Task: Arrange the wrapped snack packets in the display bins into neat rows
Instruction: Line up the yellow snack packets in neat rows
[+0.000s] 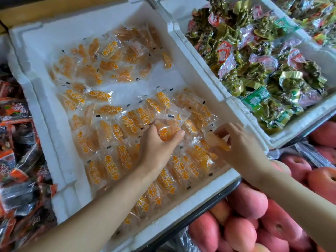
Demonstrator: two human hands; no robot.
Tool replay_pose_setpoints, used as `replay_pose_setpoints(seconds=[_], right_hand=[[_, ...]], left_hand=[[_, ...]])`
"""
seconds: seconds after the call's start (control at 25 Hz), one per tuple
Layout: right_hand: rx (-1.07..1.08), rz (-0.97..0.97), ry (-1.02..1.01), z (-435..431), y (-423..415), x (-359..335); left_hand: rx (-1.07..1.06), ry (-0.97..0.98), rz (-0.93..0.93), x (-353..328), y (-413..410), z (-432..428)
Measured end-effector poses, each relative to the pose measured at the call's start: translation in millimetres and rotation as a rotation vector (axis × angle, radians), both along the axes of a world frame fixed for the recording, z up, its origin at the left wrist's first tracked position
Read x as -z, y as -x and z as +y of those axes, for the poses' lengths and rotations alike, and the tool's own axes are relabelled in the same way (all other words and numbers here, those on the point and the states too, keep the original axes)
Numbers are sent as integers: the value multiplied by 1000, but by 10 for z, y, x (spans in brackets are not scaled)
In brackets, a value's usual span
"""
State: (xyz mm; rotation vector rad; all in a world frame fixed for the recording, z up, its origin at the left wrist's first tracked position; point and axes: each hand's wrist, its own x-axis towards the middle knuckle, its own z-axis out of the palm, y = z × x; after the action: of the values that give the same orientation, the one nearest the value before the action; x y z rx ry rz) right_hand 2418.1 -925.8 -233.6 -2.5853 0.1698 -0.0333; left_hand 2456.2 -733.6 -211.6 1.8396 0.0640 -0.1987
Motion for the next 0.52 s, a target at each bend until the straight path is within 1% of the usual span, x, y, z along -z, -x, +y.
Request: replay_pose_setpoints(seconds=[0.08,0.12,0.2,0.32,0.36,0.44,0.52], right_hand=[[-105,-6,8,43,61,33],[-124,-10,-9,65,93,54],[-82,-3,-53,73,124,87],[32,133,-200,10,108,69],[35,179,-198,1,94,59],[19,223,-97,33,91,33],[47,153,-21,68,104,-11]], left_hand=[[8,1,5,6,23,-28],[11,-3,12,10,29,-38],[20,-12,25,34,34,-45],[33,-25,36,55,51,-49],[30,-27,38,54,58,-48],[24,-37,47,77,63,-46],[24,-44,72,101,66,-41]])
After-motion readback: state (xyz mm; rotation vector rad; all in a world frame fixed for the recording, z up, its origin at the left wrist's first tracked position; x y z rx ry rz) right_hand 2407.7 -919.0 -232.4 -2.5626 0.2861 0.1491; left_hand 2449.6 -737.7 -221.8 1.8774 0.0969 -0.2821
